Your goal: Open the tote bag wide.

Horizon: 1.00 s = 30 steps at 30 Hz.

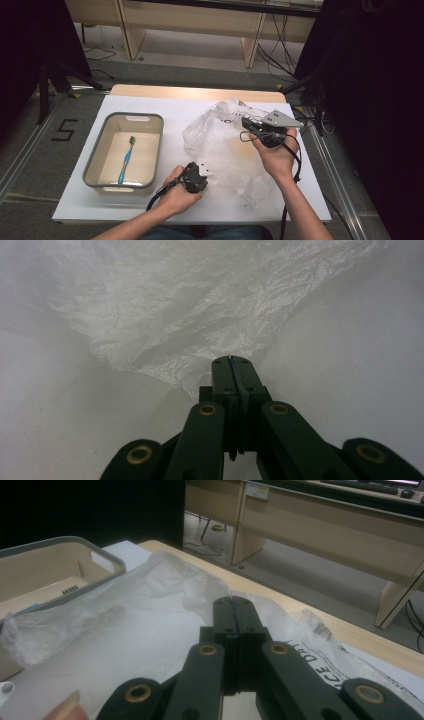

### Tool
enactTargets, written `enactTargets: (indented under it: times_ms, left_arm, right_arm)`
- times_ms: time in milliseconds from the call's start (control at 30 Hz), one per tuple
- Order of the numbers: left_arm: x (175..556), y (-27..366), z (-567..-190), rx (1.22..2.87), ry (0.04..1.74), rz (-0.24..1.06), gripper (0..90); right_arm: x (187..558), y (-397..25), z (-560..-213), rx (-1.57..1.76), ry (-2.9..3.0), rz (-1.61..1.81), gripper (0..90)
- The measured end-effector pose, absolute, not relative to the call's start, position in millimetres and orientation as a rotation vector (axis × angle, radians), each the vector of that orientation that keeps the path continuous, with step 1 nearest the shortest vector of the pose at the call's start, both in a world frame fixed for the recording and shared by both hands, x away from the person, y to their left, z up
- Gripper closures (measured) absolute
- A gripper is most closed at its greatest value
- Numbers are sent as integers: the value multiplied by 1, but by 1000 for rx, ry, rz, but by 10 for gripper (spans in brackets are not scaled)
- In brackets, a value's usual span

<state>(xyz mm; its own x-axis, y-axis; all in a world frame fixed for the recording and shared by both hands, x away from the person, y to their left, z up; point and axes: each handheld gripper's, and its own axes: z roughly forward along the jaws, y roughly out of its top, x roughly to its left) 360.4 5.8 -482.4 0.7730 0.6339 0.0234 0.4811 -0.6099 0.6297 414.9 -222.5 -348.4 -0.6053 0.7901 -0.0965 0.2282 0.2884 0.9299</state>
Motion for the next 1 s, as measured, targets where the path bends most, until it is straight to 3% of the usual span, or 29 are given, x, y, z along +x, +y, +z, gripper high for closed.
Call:
enactTargets:
  times_ms: [467, 1000]
  left_arm:
    - [359, 13, -475, 2309, 814, 322, 877]
    - [345, 28, -437, 2182, 751, 395, 475]
  right_arm:
    - [416, -221, -349, 911, 1992, 1317, 900]
    - [417, -220, -351, 921, 1993, 1317, 900]
